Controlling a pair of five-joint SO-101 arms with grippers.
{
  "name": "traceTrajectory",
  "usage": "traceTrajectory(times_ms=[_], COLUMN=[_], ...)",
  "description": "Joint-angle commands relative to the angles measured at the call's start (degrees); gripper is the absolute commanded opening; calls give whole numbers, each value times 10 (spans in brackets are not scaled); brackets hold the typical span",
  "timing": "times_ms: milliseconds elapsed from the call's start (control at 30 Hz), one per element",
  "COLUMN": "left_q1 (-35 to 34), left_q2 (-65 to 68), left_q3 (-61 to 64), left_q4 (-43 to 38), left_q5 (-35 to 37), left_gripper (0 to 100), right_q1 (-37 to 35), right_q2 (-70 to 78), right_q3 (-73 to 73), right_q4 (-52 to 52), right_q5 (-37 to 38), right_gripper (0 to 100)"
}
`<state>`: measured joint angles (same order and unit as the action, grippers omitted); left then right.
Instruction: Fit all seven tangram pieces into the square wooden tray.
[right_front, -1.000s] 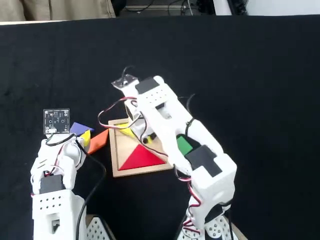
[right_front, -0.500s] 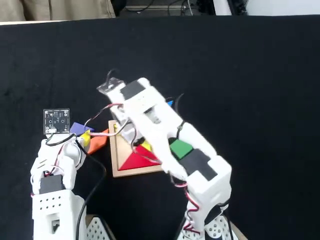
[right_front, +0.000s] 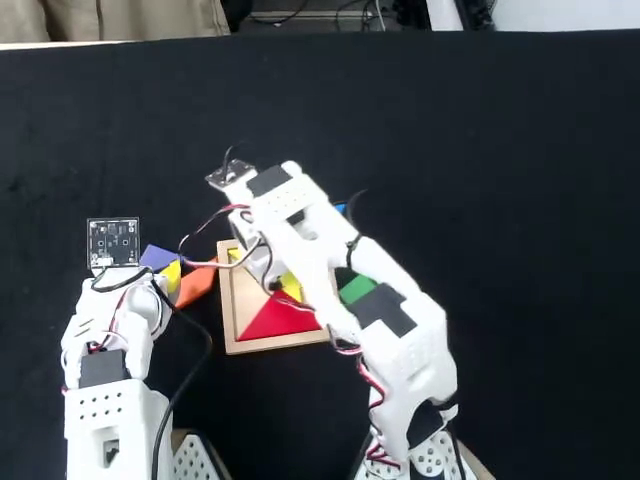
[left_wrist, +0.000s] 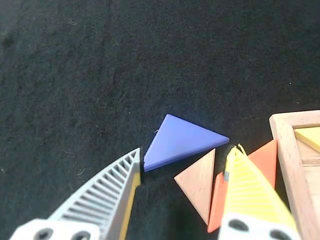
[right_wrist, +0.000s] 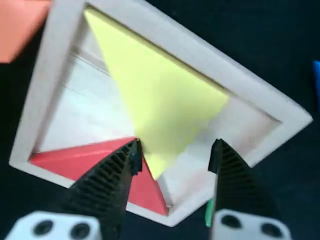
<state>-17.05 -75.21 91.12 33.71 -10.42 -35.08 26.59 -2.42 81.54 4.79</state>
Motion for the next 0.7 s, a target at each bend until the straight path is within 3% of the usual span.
traceTrajectory(times_ms=[0, 433, 667], left_q1=[-1, -1, -1], left_q2=[-7, -7, -7], left_q3=[-4, -4, -4], left_q4=[-13, -13, -13], left_q5=[0, 0, 0], left_gripper=[267, 267, 267], right_q1=[-17, -18, -18], right_q2=[-4, 68, 105], right_q3=[-5, -14, -41], right_q4=[-6, -22, -19], right_q5=[-5, -5, -4], right_gripper=[230, 228, 107])
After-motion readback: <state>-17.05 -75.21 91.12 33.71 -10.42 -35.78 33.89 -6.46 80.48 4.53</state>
